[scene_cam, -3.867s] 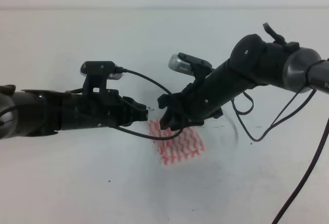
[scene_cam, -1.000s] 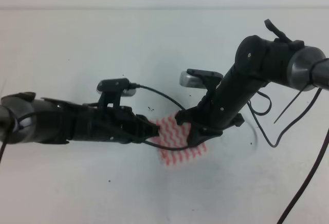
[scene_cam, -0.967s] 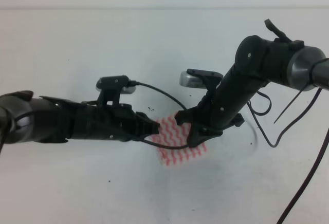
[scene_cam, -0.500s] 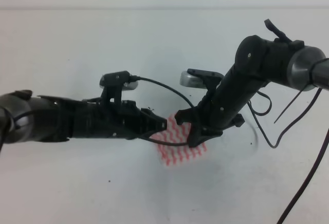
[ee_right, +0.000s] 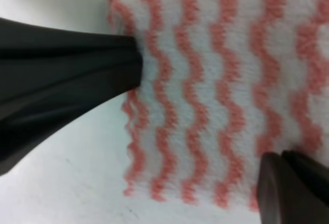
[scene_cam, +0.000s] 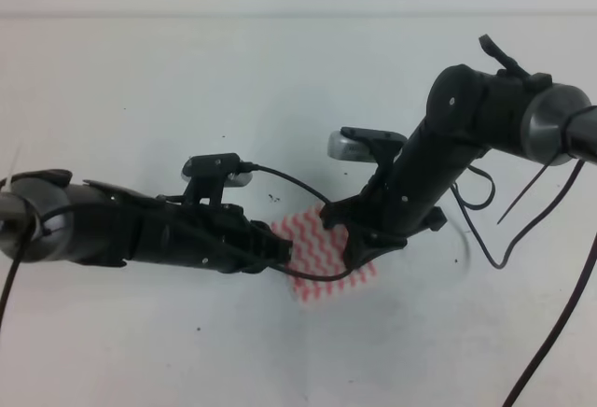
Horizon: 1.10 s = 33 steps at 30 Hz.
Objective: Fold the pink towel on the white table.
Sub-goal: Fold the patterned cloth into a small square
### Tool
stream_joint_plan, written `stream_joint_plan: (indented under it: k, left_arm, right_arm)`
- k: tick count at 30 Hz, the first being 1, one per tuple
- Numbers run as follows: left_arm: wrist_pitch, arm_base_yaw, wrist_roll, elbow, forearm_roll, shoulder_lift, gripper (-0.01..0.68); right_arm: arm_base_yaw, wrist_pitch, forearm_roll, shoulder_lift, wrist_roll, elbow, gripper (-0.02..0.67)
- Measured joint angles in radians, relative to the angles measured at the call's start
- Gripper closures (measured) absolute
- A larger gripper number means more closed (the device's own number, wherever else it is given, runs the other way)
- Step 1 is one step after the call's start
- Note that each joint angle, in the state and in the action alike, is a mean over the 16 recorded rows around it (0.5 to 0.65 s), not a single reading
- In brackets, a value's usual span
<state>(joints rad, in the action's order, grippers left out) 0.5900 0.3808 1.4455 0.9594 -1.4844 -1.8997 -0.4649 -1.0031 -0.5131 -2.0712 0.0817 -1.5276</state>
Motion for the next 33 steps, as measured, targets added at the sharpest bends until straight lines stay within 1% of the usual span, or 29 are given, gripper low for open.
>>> stream_joint_plan:
  k: [5, 19, 27, 33]
  left_arm:
    - [-0.008, 0.000, -0.016, 0.000, 0.023, 0.020, 0.675]
    - [-0.029, 0.000, -0.011, 0.010, 0.025, 0.070, 0.674]
    - [-0.042, 0.003, -0.003, 0.059, 0.019, 0.071, 0.674]
    - [-0.083, 0.029, 0.000, 0.116, 0.016, 0.062, 0.674]
  right_arm:
    - [0.002, -0.010, 0.006, 0.002, 0.000, 0.000, 0.667]
    - [0.006, -0.029, 0.020, -0.002, -0.003, 0.000, 0.667]
    - [0.026, -0.008, 0.058, 0.042, -0.033, 0.000, 0.667]
    - [0.061, 0.011, 0.094, 0.096, -0.062, 0.000, 0.667]
